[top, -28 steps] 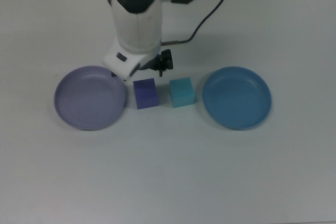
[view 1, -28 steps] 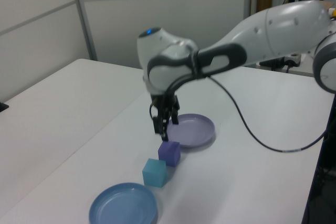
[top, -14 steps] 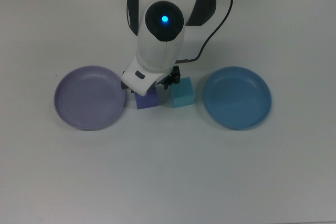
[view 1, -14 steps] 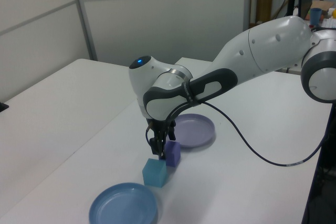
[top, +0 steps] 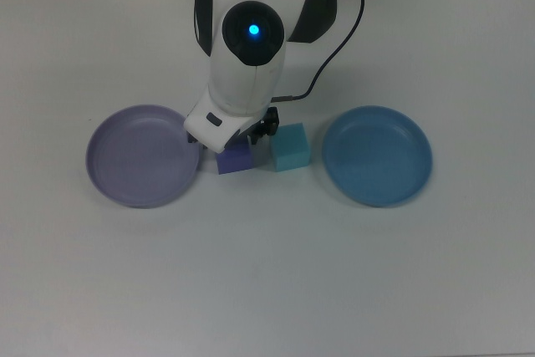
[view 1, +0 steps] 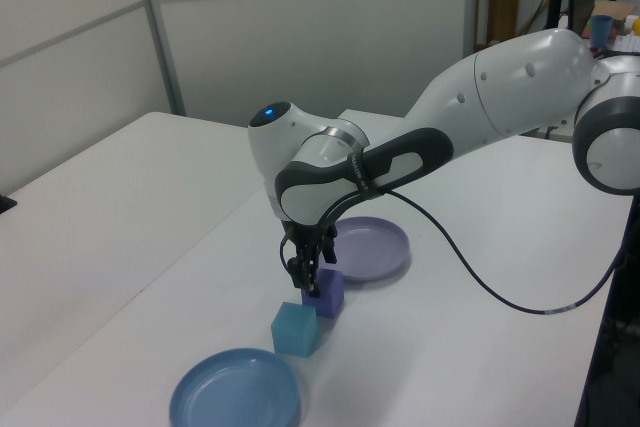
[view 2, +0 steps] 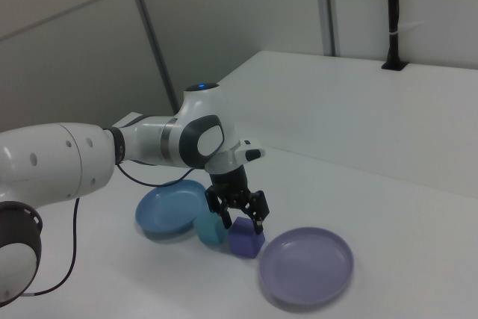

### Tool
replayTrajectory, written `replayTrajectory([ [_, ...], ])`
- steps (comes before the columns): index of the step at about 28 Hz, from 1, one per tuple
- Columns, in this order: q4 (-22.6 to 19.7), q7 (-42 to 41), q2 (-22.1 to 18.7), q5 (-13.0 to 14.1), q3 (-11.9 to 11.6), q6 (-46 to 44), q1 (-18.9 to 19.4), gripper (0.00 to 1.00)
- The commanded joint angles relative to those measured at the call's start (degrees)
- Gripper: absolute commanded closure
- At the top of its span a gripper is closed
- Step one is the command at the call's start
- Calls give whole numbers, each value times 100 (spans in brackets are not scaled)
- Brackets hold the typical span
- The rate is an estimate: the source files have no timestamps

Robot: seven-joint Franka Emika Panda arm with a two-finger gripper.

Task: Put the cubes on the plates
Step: 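Close the gripper on the dark purple cube, then lift the purple cube and carry it over the lavender plate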

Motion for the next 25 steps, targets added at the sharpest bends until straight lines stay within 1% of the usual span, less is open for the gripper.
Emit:
replayTrajectory([
  [1,-120,87,-59,-126,-36,116,46,46],
  [5,-120,87,-6,-126,-36,125,64,48],
  [7,-120,87,47,-126,-36,125,81,50],
  [11,-111,96,126,-152,-36,134,99,51],
  [14,-76,139,100,-126,-36,108,90,51],
  [16,-49,157,-31,-64,-36,81,20,50],
  [21,-14,157,-138,-55,-36,64,-42,51],
  [24,-14,148,-155,-55,-36,55,-50,49],
  [25,-14,131,-155,-55,-44,55,-59,43],
])
